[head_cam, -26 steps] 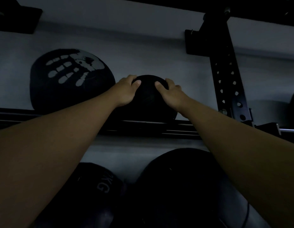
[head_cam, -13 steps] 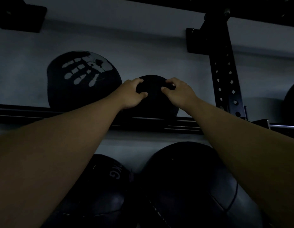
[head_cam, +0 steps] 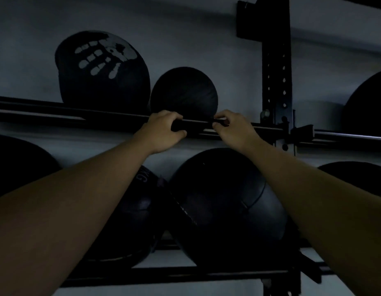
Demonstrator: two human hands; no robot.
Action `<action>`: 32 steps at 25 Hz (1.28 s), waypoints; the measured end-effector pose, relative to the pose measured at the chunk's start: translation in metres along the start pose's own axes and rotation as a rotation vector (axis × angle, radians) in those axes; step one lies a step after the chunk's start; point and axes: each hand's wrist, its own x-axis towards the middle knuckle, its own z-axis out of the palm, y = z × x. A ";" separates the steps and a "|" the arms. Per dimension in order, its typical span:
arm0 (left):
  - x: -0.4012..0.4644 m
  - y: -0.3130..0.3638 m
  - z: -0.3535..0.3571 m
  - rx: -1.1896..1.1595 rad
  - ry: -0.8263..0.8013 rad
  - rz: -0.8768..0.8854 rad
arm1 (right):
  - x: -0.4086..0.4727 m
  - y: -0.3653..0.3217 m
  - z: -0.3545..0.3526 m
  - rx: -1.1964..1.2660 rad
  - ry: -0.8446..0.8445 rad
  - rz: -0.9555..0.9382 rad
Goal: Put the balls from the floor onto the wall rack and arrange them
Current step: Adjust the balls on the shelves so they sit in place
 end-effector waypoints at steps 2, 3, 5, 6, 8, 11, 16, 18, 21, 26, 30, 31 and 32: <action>-0.022 0.004 0.024 0.004 -0.006 -0.040 | -0.028 0.032 -0.002 -0.069 -0.034 0.092; -0.032 0.007 0.036 -0.028 -0.022 -0.071 | -0.044 0.048 -0.003 -0.122 -0.052 0.139; -0.053 0.014 0.063 -0.128 -0.086 -0.137 | -0.080 0.076 0.001 -0.182 -0.064 0.221; -0.062 0.019 0.075 -0.188 -0.116 -0.166 | -0.096 0.085 0.003 -0.174 -0.049 0.245; -0.076 0.033 0.102 -0.279 -0.168 -0.210 | -0.122 0.099 0.008 -0.121 0.006 0.284; -0.085 0.041 0.129 -0.280 -0.117 -0.237 | -0.135 0.109 0.019 -0.074 0.050 0.275; -0.084 0.037 0.149 -0.194 0.092 -0.214 | -0.119 0.117 0.034 0.003 0.139 0.238; -0.082 0.039 0.155 -0.175 0.145 -0.222 | -0.114 0.121 0.038 0.011 0.174 0.232; -0.079 0.039 0.156 -0.151 0.161 -0.230 | -0.112 0.123 0.038 -0.002 0.177 0.238; -0.079 0.038 0.143 -0.122 -0.004 -0.230 | -0.119 0.116 0.027 -0.043 0.101 0.246; -0.082 0.020 0.106 0.041 -0.211 -0.173 | -0.124 0.095 0.022 -0.137 0.139 0.251; -0.084 0.011 0.096 0.096 -0.221 -0.153 | -0.122 0.085 0.024 -0.151 0.164 0.235; -0.087 -0.001 0.082 0.146 -0.209 -0.149 | -0.118 0.071 0.029 -0.165 0.175 0.202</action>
